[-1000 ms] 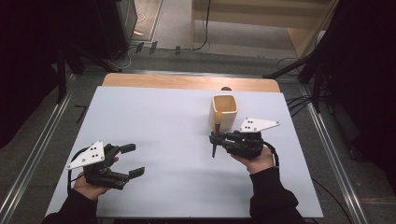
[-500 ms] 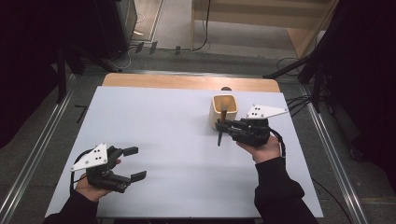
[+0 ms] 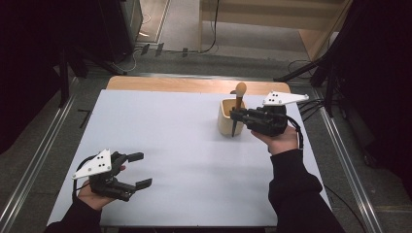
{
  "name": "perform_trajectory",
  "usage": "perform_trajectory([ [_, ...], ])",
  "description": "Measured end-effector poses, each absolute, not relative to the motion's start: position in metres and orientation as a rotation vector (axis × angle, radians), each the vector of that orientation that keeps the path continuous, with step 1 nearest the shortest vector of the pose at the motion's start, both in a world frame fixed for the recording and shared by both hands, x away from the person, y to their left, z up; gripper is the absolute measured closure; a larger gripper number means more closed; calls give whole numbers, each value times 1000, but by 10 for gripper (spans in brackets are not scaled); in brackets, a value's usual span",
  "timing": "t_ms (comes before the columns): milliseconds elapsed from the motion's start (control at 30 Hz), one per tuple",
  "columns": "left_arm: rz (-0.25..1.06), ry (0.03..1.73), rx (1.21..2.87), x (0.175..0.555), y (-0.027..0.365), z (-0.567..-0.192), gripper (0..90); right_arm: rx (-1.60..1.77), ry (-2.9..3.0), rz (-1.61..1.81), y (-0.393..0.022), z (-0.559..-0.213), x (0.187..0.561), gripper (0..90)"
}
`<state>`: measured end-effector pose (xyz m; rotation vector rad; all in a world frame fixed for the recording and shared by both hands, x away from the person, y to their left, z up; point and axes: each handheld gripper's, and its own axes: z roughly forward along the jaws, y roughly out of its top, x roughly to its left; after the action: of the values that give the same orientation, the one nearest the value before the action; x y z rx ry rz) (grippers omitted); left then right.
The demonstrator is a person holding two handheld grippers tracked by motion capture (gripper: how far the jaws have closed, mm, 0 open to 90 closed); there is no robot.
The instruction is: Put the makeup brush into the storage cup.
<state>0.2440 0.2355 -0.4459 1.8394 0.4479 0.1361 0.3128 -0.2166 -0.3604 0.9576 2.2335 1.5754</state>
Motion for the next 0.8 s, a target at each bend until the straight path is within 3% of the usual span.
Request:
perform_trajectory([
  [800, 130, 442, 1856, 245, 236, -447, 140, 1040, 2121, 1503, -230, -324, 357, 788],
])
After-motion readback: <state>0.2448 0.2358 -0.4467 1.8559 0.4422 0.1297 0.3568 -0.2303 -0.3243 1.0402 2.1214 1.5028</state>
